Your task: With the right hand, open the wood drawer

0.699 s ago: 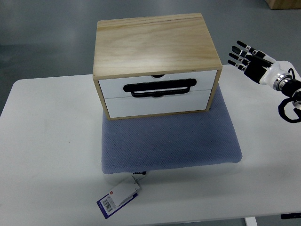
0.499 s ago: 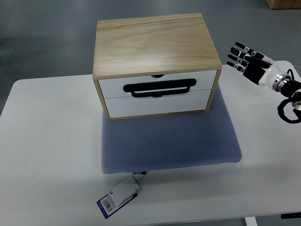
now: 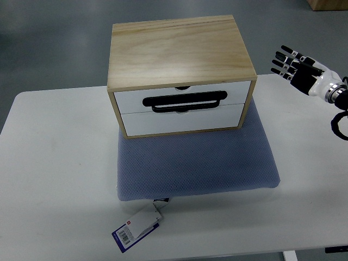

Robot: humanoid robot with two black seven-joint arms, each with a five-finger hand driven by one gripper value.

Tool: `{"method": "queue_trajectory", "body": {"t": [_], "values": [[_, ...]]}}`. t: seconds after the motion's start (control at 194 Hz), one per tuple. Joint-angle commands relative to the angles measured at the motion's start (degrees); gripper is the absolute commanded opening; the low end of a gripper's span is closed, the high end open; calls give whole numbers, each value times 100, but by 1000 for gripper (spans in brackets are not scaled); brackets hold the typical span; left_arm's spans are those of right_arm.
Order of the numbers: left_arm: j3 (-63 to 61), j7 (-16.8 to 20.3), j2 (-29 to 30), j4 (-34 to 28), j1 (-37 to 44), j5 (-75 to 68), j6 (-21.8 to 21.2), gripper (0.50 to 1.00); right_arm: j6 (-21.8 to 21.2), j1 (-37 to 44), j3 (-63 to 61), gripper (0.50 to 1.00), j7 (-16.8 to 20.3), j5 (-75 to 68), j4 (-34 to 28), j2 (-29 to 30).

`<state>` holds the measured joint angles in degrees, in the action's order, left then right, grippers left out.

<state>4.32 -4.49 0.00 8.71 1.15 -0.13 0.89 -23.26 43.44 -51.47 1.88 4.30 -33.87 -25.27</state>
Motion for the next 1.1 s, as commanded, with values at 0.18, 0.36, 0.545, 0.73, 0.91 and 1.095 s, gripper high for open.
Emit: {"method": "queue_trajectory", "body": {"t": [0.18, 0.36, 0.545, 0.73, 0.91, 1.095], "values": [[-1, 0, 0, -1, -1, -5, -1, 1000, -662, 68, 14, 936, -3, 9, -5, -575], [-10, 0, 0, -1, -1, -5, -1, 1000, -996, 112, 5, 936, -12, 370, -5, -909], [-1, 0, 0, -1, -1, -5, -1, 1000, -1154, 279, 5, 936, -240, 791, -14, -1260], [-1, 0, 0, -1, -1, -5, -1, 1000, -1093, 244, 31, 936, -398, 1143, -795, -1717], [-1, 0, 0, -1, -1, -5, -1, 1000, -1031, 200, 163, 936, -592, 1521, -2000, -2227], [-1, 0, 0, -1, -1, -5, -1, 1000, -1128, 200, 260, 936, -645, 1793, -3151, -2719]]}}
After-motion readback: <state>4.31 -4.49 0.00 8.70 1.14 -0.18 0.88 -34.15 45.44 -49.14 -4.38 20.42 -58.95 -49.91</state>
